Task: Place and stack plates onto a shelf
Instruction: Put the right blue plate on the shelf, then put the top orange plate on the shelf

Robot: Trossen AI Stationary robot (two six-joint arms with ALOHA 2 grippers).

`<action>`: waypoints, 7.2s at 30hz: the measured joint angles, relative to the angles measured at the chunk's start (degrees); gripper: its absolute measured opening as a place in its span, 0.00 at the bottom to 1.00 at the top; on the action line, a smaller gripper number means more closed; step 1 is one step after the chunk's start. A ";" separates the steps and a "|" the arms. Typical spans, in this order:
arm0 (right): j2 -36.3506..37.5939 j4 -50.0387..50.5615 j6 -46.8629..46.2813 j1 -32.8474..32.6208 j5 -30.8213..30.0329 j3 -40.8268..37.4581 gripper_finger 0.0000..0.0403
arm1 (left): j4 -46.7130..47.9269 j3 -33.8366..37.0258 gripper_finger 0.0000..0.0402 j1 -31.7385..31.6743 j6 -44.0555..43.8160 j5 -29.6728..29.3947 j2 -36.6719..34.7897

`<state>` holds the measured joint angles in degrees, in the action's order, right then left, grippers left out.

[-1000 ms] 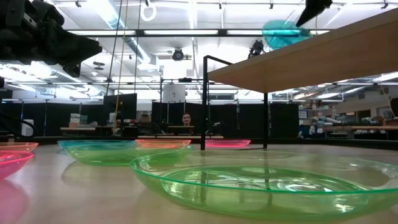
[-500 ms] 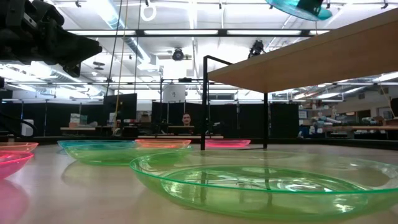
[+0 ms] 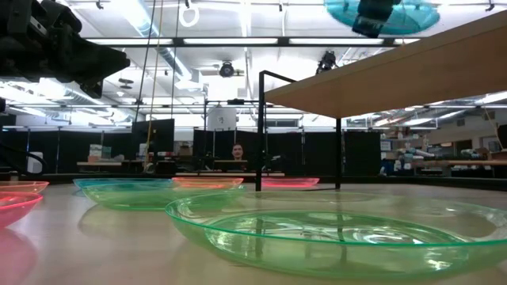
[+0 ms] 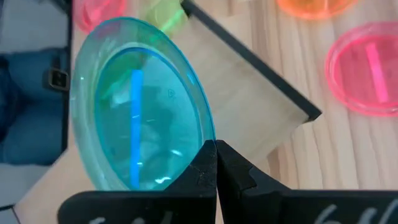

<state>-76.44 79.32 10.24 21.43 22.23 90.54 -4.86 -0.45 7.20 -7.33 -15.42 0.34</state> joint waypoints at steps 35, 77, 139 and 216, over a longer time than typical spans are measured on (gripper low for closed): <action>-14.76 1.89 0.37 -1.23 -2.71 0.00 0.02 | 0.06 0.00 0.20 0.01 0.01 0.00 0.02; -16.27 1.34 -0.04 -1.23 -4.79 -0.02 0.31 | 0.13 0.00 0.20 0.00 0.00 0.01 0.02; 15.73 -36.43 2.99 8.24 -11.72 -27.19 0.32 | 6.93 -35.06 0.20 -23.88 -14.70 -5.68 48.52; 15.69 -36.36 2.95 8.19 -11.66 -27.21 0.32 | 20.90 -47.23 0.11 -52.26 -19.13 24.32 97.80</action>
<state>-60.75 42.96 13.19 29.63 10.57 63.33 16.04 -47.68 -45.06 -26.46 8.90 98.14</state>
